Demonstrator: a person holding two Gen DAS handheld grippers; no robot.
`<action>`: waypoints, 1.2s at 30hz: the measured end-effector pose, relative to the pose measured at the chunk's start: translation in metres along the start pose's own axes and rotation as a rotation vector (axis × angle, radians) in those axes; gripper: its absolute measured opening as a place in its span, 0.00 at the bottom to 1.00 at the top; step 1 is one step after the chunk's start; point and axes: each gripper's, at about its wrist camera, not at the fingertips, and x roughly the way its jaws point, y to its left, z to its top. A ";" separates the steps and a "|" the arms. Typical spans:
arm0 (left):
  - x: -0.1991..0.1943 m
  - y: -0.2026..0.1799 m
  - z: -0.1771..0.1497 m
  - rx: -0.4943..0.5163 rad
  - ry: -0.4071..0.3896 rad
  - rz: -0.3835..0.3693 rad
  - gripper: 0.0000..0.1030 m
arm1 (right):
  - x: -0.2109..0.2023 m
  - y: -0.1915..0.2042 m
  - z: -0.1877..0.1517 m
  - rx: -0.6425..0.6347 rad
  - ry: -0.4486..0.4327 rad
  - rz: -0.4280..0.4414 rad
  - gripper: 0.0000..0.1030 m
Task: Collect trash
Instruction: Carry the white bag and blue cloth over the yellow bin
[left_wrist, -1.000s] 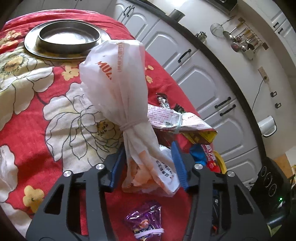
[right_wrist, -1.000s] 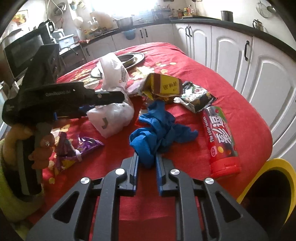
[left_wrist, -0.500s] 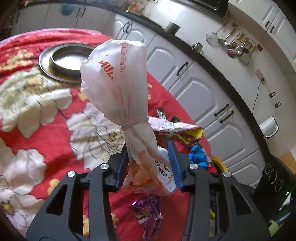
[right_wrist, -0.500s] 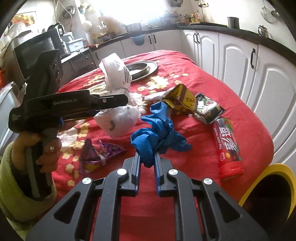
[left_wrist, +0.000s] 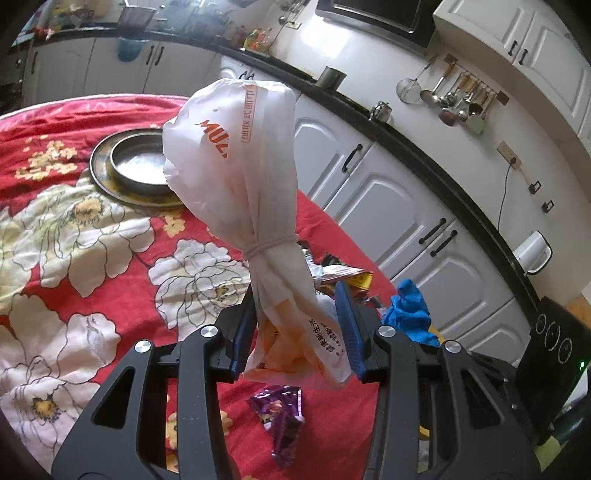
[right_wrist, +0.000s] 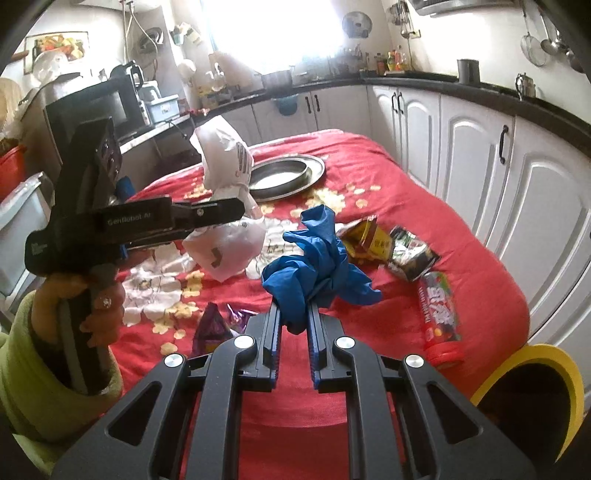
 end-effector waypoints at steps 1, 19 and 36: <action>-0.001 -0.004 0.000 0.007 -0.003 -0.002 0.33 | -0.004 0.000 0.001 0.000 -0.008 -0.002 0.12; -0.003 -0.055 -0.015 0.130 0.010 -0.068 0.33 | -0.066 -0.025 -0.005 0.058 -0.105 -0.085 0.12; 0.016 -0.106 -0.047 0.251 0.090 -0.135 0.33 | -0.109 -0.060 -0.037 0.172 -0.152 -0.184 0.12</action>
